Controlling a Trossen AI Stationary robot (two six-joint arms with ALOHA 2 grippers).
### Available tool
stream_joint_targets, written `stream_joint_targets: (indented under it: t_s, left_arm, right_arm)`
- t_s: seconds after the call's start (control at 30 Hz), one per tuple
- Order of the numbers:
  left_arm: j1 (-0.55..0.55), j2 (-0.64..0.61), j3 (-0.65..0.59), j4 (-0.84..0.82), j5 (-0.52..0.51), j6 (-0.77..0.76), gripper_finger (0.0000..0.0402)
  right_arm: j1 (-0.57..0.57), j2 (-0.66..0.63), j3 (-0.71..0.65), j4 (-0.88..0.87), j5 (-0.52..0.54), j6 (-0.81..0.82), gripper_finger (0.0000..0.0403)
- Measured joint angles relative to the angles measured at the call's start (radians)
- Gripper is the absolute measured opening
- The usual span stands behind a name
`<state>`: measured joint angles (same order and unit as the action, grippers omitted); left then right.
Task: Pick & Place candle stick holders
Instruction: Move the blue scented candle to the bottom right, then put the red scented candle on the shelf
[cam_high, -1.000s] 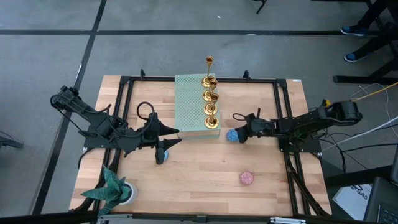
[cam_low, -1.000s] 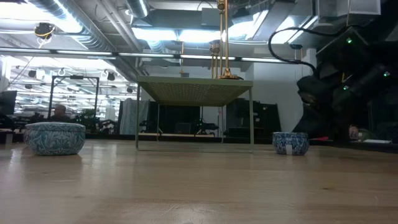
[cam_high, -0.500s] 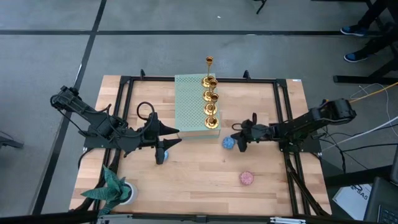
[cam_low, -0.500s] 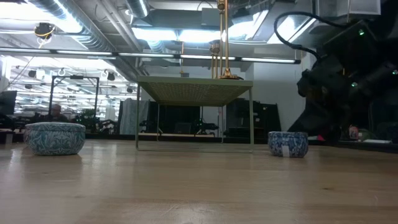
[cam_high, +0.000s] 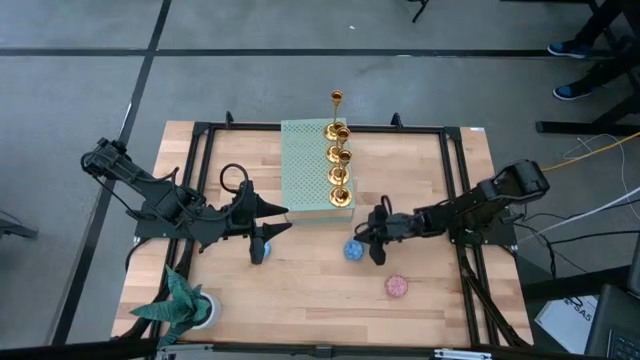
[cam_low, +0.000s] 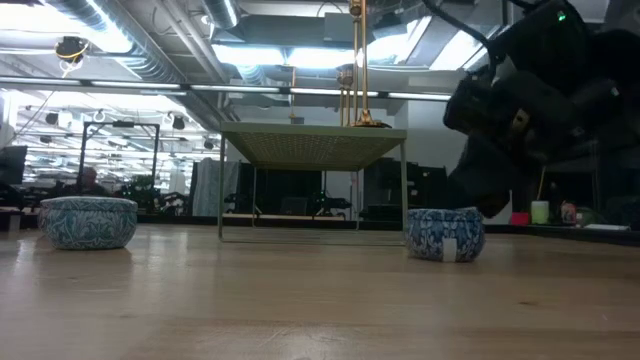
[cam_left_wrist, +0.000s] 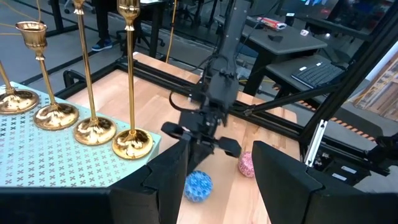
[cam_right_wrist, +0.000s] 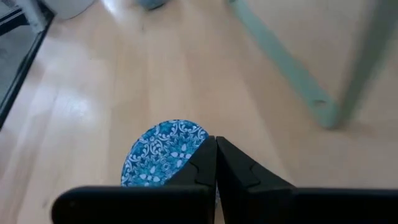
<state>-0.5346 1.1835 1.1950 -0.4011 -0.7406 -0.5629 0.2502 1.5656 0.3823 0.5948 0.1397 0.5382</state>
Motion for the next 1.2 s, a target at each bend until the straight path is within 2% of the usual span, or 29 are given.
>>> stream_joint_targets:
  t_s: [0.27,0.63,0.83,1.03,1.2]
  left_arm:
    - [0.000,0.000,0.000,0.000,0.000,-0.001,0.0178]
    - [0.000,0.000,0.000,0.000,0.001,-0.001,0.0178]
    - [0.000,0.000,0.000,0.000,0.075,0.000,0.0178]
    - [0.000,0.000,0.000,-0.025,0.224,0.000,0.0178]
    - [0.000,0.000,0.000,-0.068,0.320,-0.001,0.0178]
  right_arm:
    - [0.086,0.058,0.059,-0.001,0.025,0.027,0.0007]
    - [0.218,0.059,0.127,-0.003,0.010,0.034,0.0007]
    - [0.252,0.050,0.152,-0.004,-0.040,0.044,0.0007]
    - [0.252,-0.073,0.157,-0.038,-0.189,0.059,0.0007]
    - [0.253,-0.268,0.157,-0.209,-0.245,0.038,0.0009]
